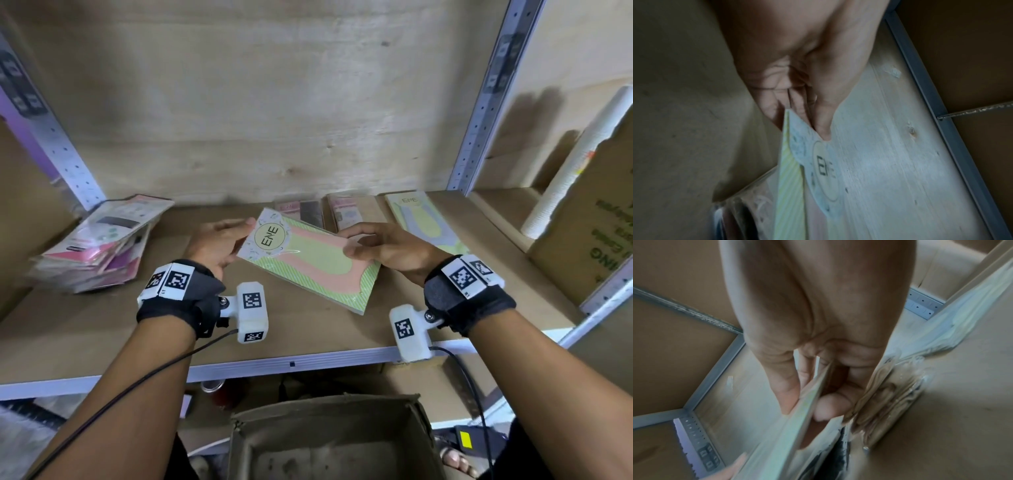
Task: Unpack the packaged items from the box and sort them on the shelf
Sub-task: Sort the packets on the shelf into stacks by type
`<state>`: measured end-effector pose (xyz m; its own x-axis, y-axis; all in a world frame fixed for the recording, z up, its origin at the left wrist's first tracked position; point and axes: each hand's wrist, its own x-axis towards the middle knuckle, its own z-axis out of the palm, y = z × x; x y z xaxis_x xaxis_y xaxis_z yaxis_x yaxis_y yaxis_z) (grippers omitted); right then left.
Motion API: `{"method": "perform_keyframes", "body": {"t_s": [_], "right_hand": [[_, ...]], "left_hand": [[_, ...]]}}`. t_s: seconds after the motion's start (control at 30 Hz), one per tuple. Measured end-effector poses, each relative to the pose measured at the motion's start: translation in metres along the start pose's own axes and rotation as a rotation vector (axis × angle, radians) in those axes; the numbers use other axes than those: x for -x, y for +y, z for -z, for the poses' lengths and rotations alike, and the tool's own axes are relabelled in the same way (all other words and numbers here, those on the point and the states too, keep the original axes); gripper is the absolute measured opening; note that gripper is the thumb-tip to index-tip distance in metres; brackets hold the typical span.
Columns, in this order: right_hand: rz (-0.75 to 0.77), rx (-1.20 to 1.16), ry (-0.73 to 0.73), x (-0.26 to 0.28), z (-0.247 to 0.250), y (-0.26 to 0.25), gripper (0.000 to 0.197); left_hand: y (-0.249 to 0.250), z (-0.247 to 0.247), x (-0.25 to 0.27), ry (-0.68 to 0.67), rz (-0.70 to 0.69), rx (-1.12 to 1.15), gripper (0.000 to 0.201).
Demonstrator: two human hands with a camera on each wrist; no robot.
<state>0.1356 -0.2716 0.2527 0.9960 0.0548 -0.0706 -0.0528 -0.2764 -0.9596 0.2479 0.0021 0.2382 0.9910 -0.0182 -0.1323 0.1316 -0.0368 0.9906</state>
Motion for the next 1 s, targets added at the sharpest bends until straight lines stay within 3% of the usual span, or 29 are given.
{"method": "perform_keyframes", "body": {"t_s": [0.17, 0.33, 0.47, 0.67, 0.87, 1.0], "right_hand": [[0.003, 0.034, -0.046, 0.004, -0.004, 0.001, 0.032], [0.033, -0.002, -0.020, 0.005, -0.007, -0.001, 0.029], [0.039, -0.101, 0.040, 0.004, -0.012, -0.004, 0.028], [0.002, -0.333, 0.135, -0.002, -0.024, -0.006, 0.021], [-0.055, -0.394, 0.218, -0.007, -0.016, -0.001, 0.032], [-0.053, -0.387, 0.259, -0.004, 0.014, 0.006, 0.040]], "left_hand": [[0.001, 0.002, 0.002, 0.049, -0.134, -0.012, 0.018], [0.005, 0.008, 0.006, 0.026, -0.048, 0.068, 0.027], [0.005, 0.006, 0.018, -0.241, 0.069, 0.126, 0.052], [-0.005, -0.012, 0.041, -0.528, 0.104, -0.030, 0.045], [-0.002, -0.046, 0.042, -0.351, -0.044, -0.066, 0.030], [0.011, -0.082, 0.036, -0.342, -0.060, -0.073, 0.025]]}}
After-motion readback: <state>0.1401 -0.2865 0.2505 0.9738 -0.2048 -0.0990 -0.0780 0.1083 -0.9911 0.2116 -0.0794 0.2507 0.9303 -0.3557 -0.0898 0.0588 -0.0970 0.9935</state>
